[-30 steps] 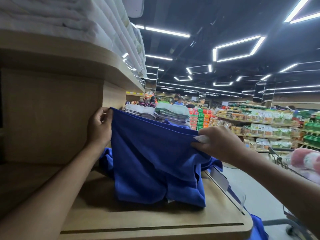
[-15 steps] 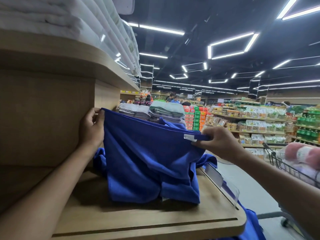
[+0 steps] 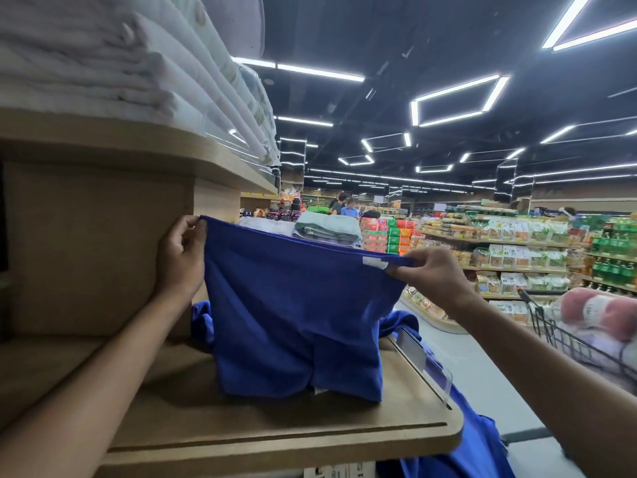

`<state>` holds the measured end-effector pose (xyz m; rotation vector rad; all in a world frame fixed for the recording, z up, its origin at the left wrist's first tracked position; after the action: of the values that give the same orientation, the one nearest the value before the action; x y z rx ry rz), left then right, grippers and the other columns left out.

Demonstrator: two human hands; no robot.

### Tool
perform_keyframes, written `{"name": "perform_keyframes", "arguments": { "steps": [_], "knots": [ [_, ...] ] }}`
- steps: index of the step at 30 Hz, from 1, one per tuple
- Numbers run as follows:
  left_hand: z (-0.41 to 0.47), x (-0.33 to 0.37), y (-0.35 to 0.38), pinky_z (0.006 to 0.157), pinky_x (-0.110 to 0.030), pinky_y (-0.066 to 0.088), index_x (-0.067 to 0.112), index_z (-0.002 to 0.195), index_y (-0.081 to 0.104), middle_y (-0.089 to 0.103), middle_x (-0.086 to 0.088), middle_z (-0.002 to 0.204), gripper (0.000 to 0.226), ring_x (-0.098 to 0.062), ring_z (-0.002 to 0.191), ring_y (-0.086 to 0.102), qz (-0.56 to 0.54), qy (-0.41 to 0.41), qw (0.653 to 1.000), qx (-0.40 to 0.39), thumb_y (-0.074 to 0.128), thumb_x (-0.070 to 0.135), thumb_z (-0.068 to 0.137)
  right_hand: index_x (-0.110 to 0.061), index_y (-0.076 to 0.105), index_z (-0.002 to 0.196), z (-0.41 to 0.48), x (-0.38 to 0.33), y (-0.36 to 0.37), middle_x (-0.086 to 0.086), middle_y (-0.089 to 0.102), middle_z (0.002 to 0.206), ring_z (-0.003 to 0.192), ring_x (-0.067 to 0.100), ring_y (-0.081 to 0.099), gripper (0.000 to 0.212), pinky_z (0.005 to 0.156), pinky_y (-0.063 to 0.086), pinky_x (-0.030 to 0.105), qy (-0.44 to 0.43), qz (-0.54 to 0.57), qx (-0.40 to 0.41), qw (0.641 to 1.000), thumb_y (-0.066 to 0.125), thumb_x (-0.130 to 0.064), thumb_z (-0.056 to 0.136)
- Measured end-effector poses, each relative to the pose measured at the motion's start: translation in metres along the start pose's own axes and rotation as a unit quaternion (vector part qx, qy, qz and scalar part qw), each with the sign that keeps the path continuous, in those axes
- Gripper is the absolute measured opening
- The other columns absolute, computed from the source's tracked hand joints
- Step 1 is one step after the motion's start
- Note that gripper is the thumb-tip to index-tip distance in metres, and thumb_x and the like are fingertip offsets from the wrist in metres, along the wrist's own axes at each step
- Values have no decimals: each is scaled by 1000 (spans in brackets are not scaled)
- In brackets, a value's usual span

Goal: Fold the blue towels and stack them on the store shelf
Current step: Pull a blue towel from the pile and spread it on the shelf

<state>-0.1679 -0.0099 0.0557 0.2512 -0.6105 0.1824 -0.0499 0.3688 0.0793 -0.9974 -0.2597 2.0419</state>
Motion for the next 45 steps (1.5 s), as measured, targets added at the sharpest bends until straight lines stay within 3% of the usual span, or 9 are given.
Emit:
{"name": "perform_keyframes", "arguments": {
  "steps": [4,9,16,21,29,33,37,40,45],
  "knots": [
    [-4,35,-17,63,-10,42,36,89,61,65,29,77,18,11,69,55,12,32,999,24,51,27,102,-28,76,76,-2,-24,-11,-6,74,68,63,12,70,10,57,57,32,-27,-1,50,998,84,-28,82],
    [-18,67,-45,65,-16,41,51,89,60,62,17,77,21,8,70,53,45,61,995,61,47,38,100,-24,80,91,-13,-50,-23,-7,76,79,76,15,73,10,67,60,33,-68,7,76,995,84,-24,82],
    [-33,122,-68,66,-17,38,28,96,51,53,14,79,12,6,69,48,77,116,984,108,43,29,105,-49,74,76,-35,-93,-47,-15,76,76,71,2,71,25,63,58,26,-113,81,86,987,84,-26,82],
    [-32,180,-82,68,-4,34,38,88,45,53,16,78,24,20,73,50,85,159,976,126,43,21,106,-34,79,84,-46,-121,-69,-5,79,82,77,13,74,12,75,61,37,-104,155,82,979,81,-21,85],
    [-12,249,-107,74,-4,33,36,87,40,49,21,86,25,24,78,49,116,215,959,141,42,20,106,-7,73,110,-58,-173,-103,18,75,103,87,27,71,17,86,58,49,-101,290,25,951,69,-5,93],
    [-5,255,-119,70,-8,34,26,93,48,49,21,83,13,18,74,49,153,197,958,143,43,25,105,-6,69,116,-57,-178,-111,21,73,108,86,27,71,26,80,59,41,-89,355,4,931,72,-5,90],
    [-24,217,-127,68,-9,36,13,101,56,57,10,84,18,13,73,52,177,156,965,110,43,25,105,-4,75,102,-63,-155,-84,15,78,99,83,20,76,15,69,61,26,-1,364,-36,931,75,-12,90],
    [-48,160,-132,74,-29,41,3,106,59,64,-12,97,30,-15,86,58,217,87,969,75,44,29,106,-3,72,113,-70,-118,-49,12,78,104,94,21,76,29,68,60,25,90,349,-105,927,74,-23,91],
    [-90,62,-134,58,-34,35,19,90,52,49,9,68,25,-12,61,48,265,-32,964,12,43,36,106,-12,73,102,-79,-50,23,4,79,91,77,13,75,15,67,63,25,242,345,-174,890,65,-24,98]
  ]
}}
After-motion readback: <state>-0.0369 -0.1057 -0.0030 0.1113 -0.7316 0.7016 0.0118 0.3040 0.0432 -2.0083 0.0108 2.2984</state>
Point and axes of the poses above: each hand's wrist, its own z-axis towards the middle knuckle, its own y-axis out of the palm, x = y × z, the point moved 1 cm from there along z, towards the middle knuckle
